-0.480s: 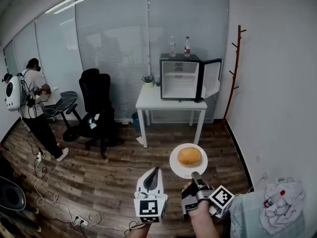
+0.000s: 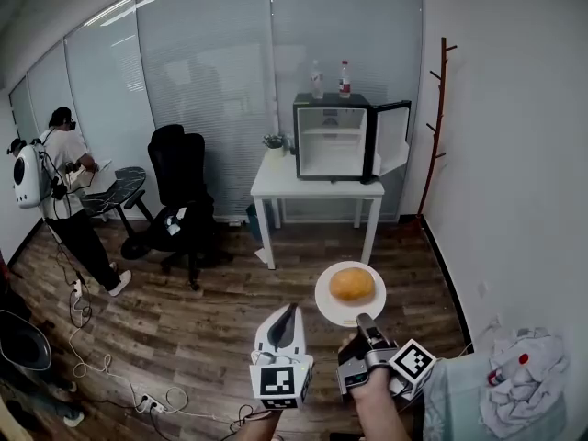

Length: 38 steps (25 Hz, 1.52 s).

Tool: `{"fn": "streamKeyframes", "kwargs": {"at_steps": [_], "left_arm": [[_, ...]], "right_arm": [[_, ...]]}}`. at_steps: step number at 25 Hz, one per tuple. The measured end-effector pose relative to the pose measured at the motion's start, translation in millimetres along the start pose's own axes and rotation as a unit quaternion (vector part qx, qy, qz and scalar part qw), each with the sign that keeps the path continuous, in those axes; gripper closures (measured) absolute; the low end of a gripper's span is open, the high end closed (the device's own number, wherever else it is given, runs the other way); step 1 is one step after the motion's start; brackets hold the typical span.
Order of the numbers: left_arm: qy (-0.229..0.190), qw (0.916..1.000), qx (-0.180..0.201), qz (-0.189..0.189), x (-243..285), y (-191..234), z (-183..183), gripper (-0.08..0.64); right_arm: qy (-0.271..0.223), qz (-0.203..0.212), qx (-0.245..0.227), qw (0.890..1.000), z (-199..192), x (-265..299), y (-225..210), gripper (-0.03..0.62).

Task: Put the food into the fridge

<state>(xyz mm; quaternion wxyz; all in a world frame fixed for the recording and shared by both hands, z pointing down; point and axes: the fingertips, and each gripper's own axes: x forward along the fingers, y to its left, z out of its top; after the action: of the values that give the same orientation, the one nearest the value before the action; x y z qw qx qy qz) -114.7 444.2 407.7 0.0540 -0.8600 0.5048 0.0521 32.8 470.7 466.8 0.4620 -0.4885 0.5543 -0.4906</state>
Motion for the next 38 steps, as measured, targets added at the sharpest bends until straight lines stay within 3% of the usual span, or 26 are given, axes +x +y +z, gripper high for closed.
{"fn": "streamKeyframes", "kwargs": {"at_steps": [11, 18, 38], "left_arm": [[0.003, 0.9999, 0.008, 0.011, 17, -8, -5, 0.534], [0.001, 1.0, 0.002, -0.002, 67, 5, -22, 0.534], [-0.016, 0.9996, -0.015, -0.019, 265, 143, -40, 0.534]], "right_arm": [[0.013, 0.005, 0.006, 1.0, 21, 14, -7, 0.555], [-0.003, 0.001, 0.007, 1.0, 37, 60, -18, 0.555], [-0.024, 0.003, -0.003, 1.0, 37, 294, -4, 0.555]]}}
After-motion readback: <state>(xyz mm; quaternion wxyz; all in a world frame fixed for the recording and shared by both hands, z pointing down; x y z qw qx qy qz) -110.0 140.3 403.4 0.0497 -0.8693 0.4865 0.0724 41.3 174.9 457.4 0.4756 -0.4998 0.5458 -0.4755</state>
